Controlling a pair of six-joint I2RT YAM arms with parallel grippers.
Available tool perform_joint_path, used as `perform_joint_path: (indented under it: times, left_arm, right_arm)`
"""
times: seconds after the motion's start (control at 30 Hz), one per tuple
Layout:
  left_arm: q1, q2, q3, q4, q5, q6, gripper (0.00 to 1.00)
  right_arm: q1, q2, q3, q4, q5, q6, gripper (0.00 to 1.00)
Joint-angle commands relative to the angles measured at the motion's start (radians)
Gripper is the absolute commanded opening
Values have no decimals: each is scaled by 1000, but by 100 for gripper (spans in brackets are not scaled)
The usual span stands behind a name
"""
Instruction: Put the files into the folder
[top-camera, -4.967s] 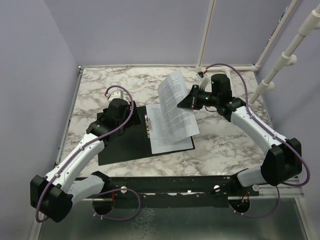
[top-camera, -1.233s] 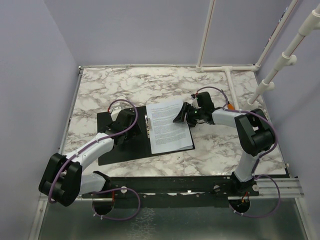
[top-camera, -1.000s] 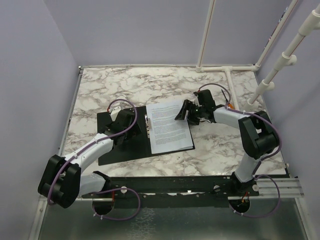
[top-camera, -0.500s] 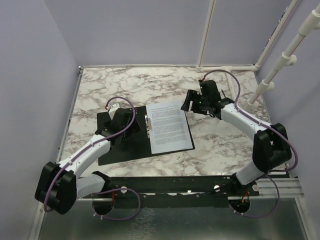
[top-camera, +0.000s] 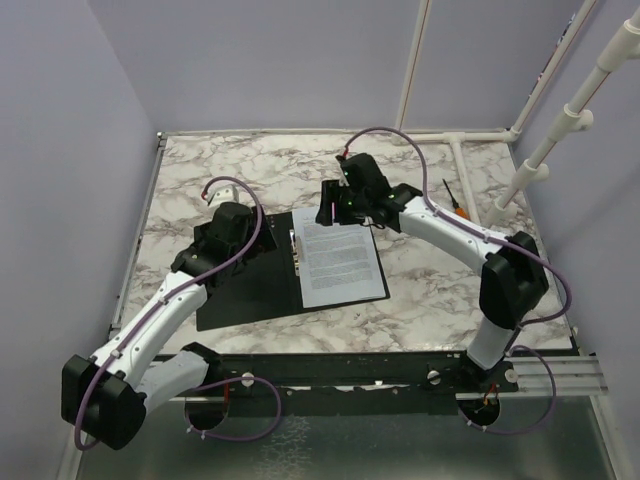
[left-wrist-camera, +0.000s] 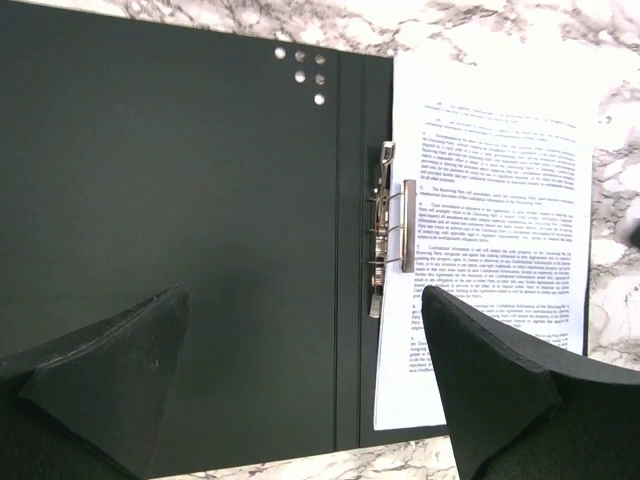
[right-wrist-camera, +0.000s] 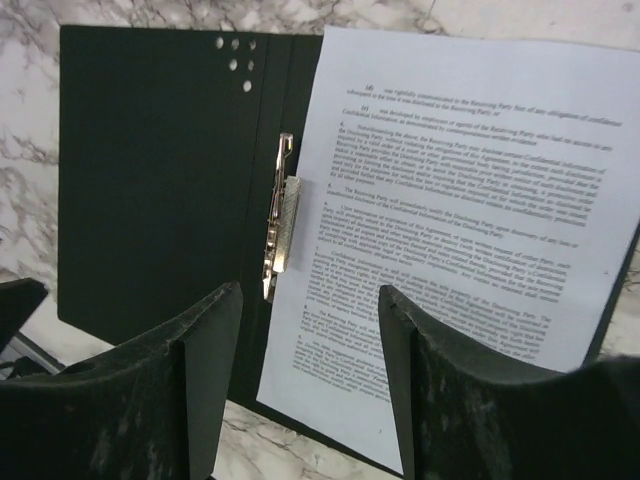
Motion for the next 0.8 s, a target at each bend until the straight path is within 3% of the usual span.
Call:
perform_joint_path:
  times: [0.0, 0.27, 0.77]
  left_arm:
    - [5, -68, 50, -66, -22, 88, 99]
    - [5, -149, 37, -57, -10, 164, 99]
    - [5, -176, 10, -48, -5, 188, 99]
  right_arm:
    - [53, 104, 79, -72, 44, 4, 60]
    - [115, 271, 203, -106, 44, 17, 54]
    - [146, 438, 312, -130, 25, 26, 44]
